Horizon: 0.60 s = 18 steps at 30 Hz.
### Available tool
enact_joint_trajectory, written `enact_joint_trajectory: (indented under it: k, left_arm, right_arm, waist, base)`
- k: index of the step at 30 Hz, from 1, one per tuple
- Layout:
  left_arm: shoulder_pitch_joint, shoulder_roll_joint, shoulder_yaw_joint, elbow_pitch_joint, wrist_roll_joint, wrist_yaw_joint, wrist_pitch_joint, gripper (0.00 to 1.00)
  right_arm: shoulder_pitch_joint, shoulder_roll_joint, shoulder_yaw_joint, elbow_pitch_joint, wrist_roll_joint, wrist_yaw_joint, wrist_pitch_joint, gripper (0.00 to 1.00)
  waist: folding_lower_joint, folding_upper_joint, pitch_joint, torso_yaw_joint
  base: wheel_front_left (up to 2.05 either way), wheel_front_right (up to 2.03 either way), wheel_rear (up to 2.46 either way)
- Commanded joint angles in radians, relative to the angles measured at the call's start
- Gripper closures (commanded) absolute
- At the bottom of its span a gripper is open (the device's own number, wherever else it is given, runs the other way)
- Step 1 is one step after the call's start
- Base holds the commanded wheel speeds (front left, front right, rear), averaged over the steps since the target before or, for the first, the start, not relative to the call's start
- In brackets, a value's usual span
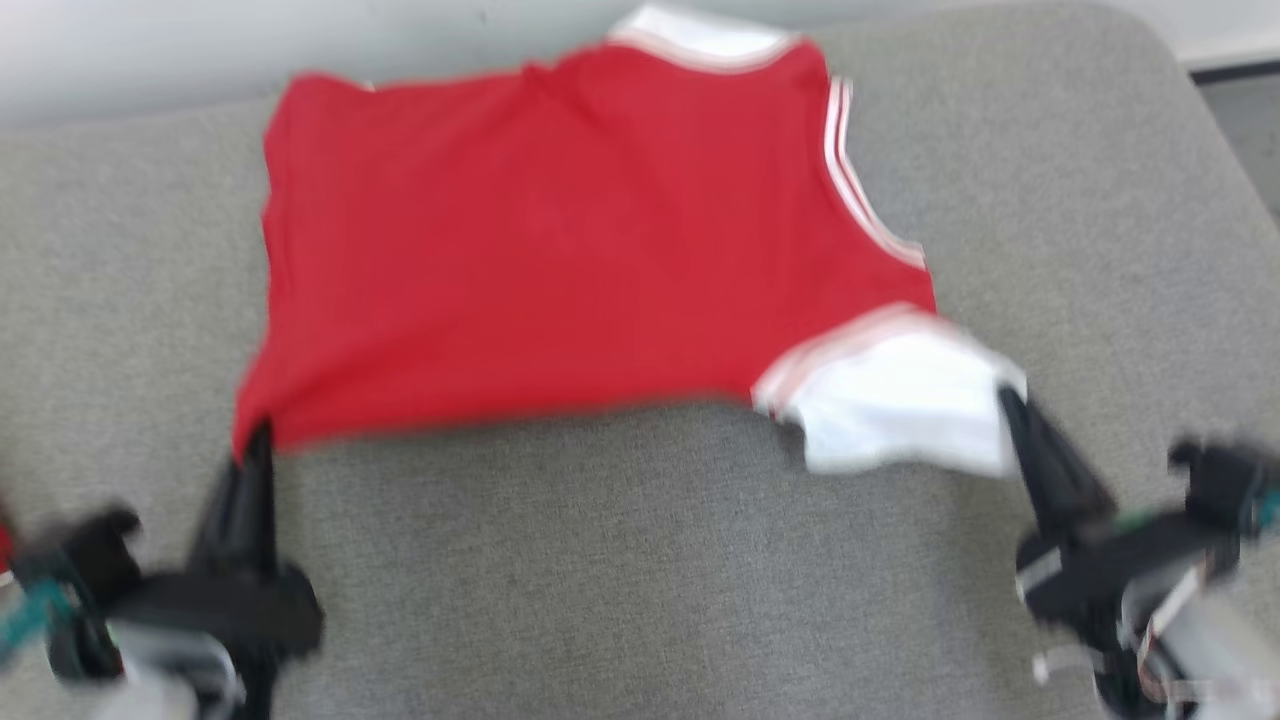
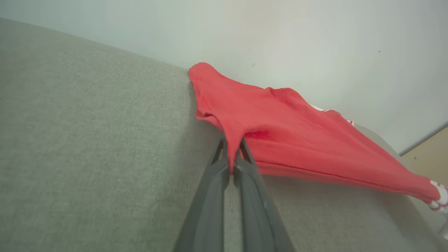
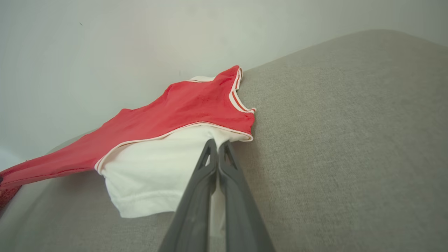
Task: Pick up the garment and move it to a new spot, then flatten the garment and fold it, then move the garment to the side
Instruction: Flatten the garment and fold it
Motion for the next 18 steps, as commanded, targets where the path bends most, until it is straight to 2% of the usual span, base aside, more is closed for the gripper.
enact_joint_trajectory:
  k: [1, 4, 7, 14, 18]
  left_arm:
    - [0.066, -0.008, 0.010, -0.023, 0.016, 0.010, -0.001, 1.00]
    - [0.172, -0.036, 0.028, -0.060, 0.017, 0.024, -0.001, 1.00]
    - [0.297, -0.076, 0.033, -0.079, 0.047, 0.038, -0.001, 1.00]
    - [0.427, -0.120, 0.057, -0.081, 0.073, 0.037, -0.002, 1.00]
    - [0.481, -0.137, 0.063, -0.078, 0.080, 0.034, -0.002, 1.00]
  right_arm:
    - [0.068, 0.009, -0.027, -0.012, -0.006, 0.000, -0.005, 1.00]
    - [0.197, 0.022, -0.081, -0.027, -0.033, 0.000, -0.001, 1.00]
    - [0.349, 0.063, -0.144, -0.047, -0.075, 0.000, 0.014, 1.00]
    - [0.522, 0.110, -0.244, -0.094, -0.164, 0.000, 0.060, 1.00]
    - [0.611, 0.141, -0.286, -0.145, -0.205, 0.000, 0.134, 1.00]
  waist:
    - [0.0004, 0.0002, -0.051, 0.006]
    - [0.0004, 0.0002, -0.072, 0.013]
    - [0.0004, 0.0002, -0.106, 0.020]
    - [0.0004, 0.0002, -0.145, 0.029]
    - [0.0004, 0.0002, -0.158, 0.030]
  base:
    - [0.00, 0.00, 0.00]
    - [0.00, 0.00, 0.00]
    - [0.00, 0.00, 0.00]
    - [0.00, 0.00, 0.00]
    - [0.00, 0.00, 0.00]
